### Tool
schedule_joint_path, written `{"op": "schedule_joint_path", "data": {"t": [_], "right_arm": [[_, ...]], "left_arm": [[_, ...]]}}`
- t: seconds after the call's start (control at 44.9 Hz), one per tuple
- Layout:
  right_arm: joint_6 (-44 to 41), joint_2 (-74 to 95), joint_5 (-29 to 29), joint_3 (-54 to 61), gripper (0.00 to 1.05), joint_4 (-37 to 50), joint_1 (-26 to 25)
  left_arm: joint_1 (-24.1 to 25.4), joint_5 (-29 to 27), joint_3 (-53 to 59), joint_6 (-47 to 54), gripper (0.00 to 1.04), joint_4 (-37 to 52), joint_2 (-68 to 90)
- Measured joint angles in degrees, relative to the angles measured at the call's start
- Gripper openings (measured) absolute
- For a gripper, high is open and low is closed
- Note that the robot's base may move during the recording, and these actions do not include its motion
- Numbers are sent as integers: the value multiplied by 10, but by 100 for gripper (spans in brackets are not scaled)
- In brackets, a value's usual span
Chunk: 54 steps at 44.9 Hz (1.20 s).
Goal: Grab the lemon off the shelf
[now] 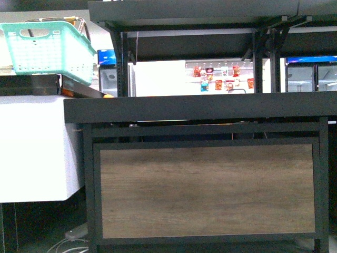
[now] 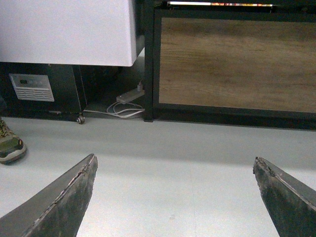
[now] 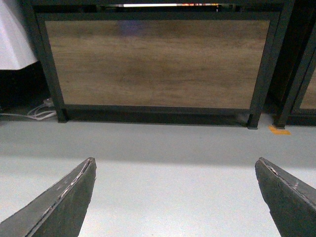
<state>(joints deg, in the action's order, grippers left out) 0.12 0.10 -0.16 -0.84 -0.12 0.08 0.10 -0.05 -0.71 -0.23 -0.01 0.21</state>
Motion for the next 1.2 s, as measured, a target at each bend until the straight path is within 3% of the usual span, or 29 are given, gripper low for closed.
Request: {"op": "schedule_joint_path", "data": {"t": [1.202], "right_arm": [[0,0,1,0,97,0,0]], "left_arm": [[0,0,0,0,97,0,0]]}}
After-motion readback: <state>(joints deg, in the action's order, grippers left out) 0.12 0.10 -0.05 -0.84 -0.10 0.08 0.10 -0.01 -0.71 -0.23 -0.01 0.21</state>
